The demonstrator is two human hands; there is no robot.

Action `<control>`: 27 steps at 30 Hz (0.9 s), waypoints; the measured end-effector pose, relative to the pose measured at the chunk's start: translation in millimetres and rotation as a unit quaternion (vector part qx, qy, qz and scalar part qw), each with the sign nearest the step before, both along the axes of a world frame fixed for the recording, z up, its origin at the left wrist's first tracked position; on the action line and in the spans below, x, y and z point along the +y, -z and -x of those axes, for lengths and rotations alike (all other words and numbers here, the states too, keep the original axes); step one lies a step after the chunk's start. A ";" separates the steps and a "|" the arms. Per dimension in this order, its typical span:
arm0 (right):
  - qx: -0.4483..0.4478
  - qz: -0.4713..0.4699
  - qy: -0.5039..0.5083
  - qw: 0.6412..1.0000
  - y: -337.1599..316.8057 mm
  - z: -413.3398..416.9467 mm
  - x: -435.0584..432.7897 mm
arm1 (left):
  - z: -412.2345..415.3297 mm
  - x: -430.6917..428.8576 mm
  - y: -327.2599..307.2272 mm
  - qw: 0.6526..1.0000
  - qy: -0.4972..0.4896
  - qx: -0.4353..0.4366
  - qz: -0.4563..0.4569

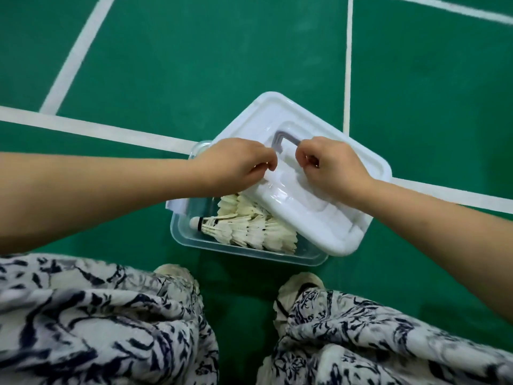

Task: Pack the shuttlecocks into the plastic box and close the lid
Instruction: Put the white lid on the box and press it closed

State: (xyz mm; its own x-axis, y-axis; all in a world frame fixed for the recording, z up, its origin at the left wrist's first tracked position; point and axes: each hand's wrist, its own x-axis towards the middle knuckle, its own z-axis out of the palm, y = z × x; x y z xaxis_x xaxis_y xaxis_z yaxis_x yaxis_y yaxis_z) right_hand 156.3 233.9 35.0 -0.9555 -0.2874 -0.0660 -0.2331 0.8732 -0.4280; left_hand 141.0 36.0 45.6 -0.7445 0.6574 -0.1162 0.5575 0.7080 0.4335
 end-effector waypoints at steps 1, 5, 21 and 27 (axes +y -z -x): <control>0.000 0.006 -0.009 1.000 0.5 4.7 0.2 | 0.7 -4.4 2.5 1.000 -0.003 -0.005 0.004; -0.025 0.023 -0.045 0.998 4.9 15.2 -8.4 | -0.7 -22.6 14.2 1.000 -0.004 -0.012 0.001; -0.059 0.055 -0.227 0.970 36.0 -23.4 -50.5 | -18.5 -76.6 63.4 0.994 -0.061 0.084 -0.026; -0.028 0.033 -0.265 0.963 36.5 -22.2 -48.7 | -19.1 -82.3 71.4 0.996 -0.082 0.020 0.019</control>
